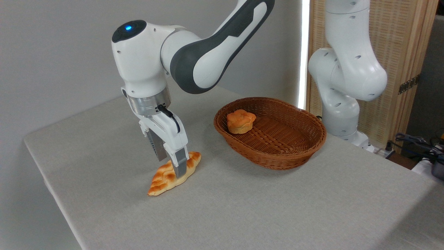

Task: Put bread into the basket
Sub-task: 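Lower the open gripper down onto the braided bread roll, then close the gripper on the braided bread roll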

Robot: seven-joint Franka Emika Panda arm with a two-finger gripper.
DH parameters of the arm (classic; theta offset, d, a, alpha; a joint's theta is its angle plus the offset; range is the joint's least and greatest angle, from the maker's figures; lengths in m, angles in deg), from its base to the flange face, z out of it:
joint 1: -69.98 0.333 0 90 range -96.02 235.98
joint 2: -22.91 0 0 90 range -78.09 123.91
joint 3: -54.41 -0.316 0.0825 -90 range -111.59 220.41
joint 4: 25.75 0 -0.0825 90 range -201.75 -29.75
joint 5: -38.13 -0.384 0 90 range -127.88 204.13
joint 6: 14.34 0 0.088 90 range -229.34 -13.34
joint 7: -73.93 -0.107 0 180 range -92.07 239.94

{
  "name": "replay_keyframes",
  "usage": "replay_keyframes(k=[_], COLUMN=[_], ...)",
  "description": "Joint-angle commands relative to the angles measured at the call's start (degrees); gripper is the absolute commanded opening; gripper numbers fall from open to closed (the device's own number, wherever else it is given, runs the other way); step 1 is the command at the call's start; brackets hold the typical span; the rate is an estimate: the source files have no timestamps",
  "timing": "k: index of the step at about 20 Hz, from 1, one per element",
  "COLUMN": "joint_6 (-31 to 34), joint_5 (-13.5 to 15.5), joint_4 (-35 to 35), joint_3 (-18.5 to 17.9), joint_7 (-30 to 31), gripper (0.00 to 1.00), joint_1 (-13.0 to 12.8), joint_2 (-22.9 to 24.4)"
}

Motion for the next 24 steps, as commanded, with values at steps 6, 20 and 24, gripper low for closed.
replay_keyframes(k=[6, 20, 24], joint_6=[-0.69, 0.63, 0.72], joint_5=[-0.09, -2.99, -2.91], joint_4=[-0.12, -0.12, -0.12], joint_3=[-0.20, -0.11, -0.11], joint_7=[-0.30, -1.00, -1.00], gripper=[1.00, 0.45, 0.45], joint_1=[-0.19, -0.19, -0.19], joint_2=[-0.93, -1.28, -1.37])
